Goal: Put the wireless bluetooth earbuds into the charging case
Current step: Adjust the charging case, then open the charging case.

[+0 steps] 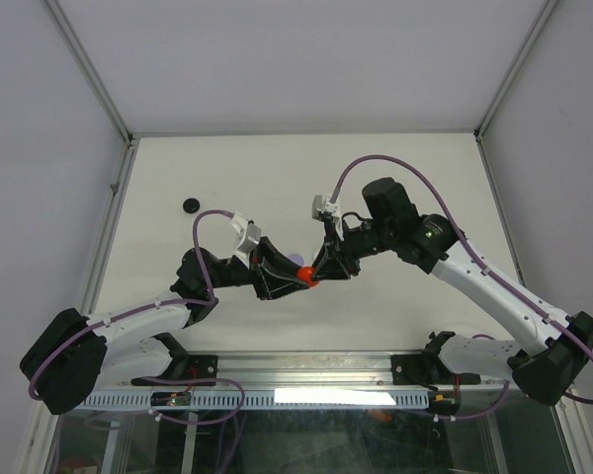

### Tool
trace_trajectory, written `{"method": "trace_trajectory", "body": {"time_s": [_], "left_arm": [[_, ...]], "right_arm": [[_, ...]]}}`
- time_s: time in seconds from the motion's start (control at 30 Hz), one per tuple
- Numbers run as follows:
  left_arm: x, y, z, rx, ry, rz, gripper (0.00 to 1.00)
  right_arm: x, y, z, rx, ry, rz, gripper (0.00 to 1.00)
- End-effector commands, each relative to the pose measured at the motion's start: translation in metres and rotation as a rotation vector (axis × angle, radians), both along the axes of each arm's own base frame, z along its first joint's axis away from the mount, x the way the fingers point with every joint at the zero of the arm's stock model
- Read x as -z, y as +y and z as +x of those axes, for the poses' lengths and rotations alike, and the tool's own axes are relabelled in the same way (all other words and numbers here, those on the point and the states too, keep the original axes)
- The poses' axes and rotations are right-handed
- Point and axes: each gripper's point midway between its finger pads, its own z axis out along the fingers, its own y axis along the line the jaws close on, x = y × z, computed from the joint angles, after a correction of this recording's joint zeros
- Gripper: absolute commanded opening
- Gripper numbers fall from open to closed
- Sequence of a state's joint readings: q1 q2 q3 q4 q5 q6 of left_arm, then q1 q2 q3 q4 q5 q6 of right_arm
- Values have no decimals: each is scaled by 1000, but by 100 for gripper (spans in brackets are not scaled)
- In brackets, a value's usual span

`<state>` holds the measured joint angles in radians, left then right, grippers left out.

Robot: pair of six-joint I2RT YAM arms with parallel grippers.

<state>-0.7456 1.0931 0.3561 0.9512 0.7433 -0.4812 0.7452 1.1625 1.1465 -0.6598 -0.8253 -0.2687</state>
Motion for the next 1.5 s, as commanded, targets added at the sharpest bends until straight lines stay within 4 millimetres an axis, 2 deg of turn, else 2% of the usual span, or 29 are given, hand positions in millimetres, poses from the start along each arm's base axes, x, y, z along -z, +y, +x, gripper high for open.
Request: {"method": "trace_trajectory", "body": {"time_s": [0.0,0.63,0.73,0.9,1.0,1.1,1.17,1.37,1.47], "left_arm": [[-15,-2,-4,28,-40,-30,34],[-15,-4,-3,33,-21,-27,34],[-18,-4,-5,34,-31,-38,30],[-23,-3,-6,37,-51,-52,15],[-23,-2,-7,33,-87,-59,7],[-20,0,-9,18,-138,-59,3],[-18,0,-8,-1,-166,-54,1],[-18,0,-4,-57,-217,-54,0],[-18,0,-4,-73,-236,-57,0]], "right_arm": [[-32,1,2,-1,-95,70,0],[-34,1,1,0,-101,80,0],[-30,2,2,0,-93,72,0],[-25,3,4,2,-82,59,0],[-24,2,6,12,-87,53,12],[-27,1,8,31,-101,55,29],[-28,1,9,41,-109,59,38],[-22,2,15,71,-104,44,52],[-22,1,21,100,-119,41,55]]}}
